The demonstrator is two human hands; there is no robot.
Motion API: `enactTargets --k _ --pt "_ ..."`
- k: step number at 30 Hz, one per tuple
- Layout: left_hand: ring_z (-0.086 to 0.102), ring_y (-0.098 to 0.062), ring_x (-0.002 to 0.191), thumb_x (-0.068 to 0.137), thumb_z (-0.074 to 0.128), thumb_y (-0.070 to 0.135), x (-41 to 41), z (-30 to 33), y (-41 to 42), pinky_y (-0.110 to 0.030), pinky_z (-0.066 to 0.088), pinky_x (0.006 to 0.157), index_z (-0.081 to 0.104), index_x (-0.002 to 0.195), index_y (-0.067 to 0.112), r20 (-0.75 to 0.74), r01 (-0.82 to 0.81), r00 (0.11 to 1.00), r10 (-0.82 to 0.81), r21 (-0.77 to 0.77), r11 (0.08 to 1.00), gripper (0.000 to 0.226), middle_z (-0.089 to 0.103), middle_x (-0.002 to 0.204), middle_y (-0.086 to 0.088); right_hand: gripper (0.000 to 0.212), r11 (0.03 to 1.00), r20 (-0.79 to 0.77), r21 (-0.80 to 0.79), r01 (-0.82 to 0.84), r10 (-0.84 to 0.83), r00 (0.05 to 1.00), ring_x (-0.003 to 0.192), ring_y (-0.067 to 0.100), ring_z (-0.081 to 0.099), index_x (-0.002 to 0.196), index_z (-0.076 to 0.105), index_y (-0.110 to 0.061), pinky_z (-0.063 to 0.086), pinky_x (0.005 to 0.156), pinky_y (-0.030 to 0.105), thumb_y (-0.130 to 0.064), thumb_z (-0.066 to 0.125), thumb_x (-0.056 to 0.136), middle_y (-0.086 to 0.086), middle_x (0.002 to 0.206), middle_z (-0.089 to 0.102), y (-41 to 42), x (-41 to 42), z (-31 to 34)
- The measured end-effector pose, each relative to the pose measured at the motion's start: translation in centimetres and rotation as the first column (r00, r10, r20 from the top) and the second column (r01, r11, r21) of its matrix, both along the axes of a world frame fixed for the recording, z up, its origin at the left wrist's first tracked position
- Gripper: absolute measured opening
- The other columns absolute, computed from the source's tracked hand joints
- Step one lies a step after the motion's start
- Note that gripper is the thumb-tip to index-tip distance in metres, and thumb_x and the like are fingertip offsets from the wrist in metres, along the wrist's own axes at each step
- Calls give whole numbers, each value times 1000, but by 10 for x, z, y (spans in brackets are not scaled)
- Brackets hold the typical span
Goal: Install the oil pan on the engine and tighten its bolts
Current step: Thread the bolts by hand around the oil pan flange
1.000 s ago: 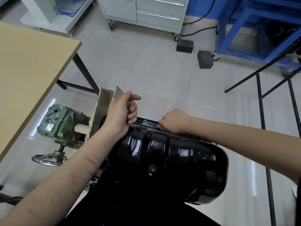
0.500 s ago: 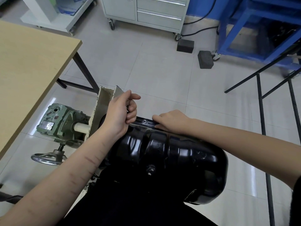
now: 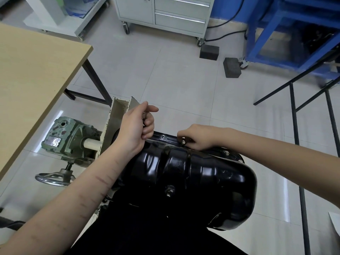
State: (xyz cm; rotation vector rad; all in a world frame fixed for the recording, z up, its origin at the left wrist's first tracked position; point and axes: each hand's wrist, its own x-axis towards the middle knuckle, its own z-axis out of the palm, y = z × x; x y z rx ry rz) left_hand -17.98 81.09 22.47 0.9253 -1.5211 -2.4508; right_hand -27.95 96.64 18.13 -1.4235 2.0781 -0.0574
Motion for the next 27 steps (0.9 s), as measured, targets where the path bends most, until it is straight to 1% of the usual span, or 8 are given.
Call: enactTargets --k 6,10,12,14,16,17,22,27 --pt "21 -3 27 96 35 18 0 3 0 -7 15 32 52 72 9 11 -4 1000 4 22 1000 31 32 38 8 26 983 -250 116 -140 165 954 94 33 57 112 45 -3 36 67 33 -23 35 98 18 107 60 1 4 -1" --pt "35 -5 29 97 33 27 0 8 -6 -10 27 31 55 77 7 52 -21 999 8 251 968 36 42 39 5 38 968 -391 169 -186 239 889 97 31 58 109 47 -6 35 65 31 -38 29 99 13 109 61 -9 5 8" --pt "55 -11 39 97 34 29 1 10 -12 -16 44 37 59 82 2 67 -72 996 50 373 925 40 59 49 -2 37 997 -339 -69 -17 -7 941 92 27 58 107 52 -9 41 69 32 -40 33 98 8 103 62 -20 5 23" --pt "68 -22 56 98 35 29 2 12 -16 -29 56 49 60 85 -3 55 -118 993 105 511 851 43 69 66 -13 28 858 -47 -464 218 -270 962 85 17 54 107 59 -10 45 74 34 -32 45 95 5 97 61 -34 9 44" --pt "70 -30 66 99 35 30 2 13 -18 -39 58 57 63 83 -7 37 -131 990 135 588 798 49 70 76 -21 27 673 123 -686 278 -268 955 91 16 53 111 63 -7 42 80 29 -22 54 91 9 102 60 -50 13 63" --pt "70 -32 67 99 36 30 2 14 -17 -41 58 56 66 78 -9 28 -135 989 148 607 783 54 70 76 -23 28 658 96 -715 236 -243 965 98 21 53 113 64 -6 40 85 29 -19 56 89 12 107 60 -58 16 69" --pt "62 -21 44 99 35 29 4 14 -19 -21 47 38 55 84 -2 51 -200 972 228 684 701 40 64 58 -13 32 912 -308 -396 -106 -24 951 124 17 37 124 57 -25 25 95 28 -32 44 95 -4 130 49 -78 16 68" --pt "64 -23 48 98 35 31 4 9 -22 -25 49 42 55 91 -4 78 -216 972 220 660 720 40 65 62 -15 30 867 -201 -487 -108 9 980 113 22 48 120 61 -21 31 90 32 -21 53 92 2 119 59 -72 17 68"
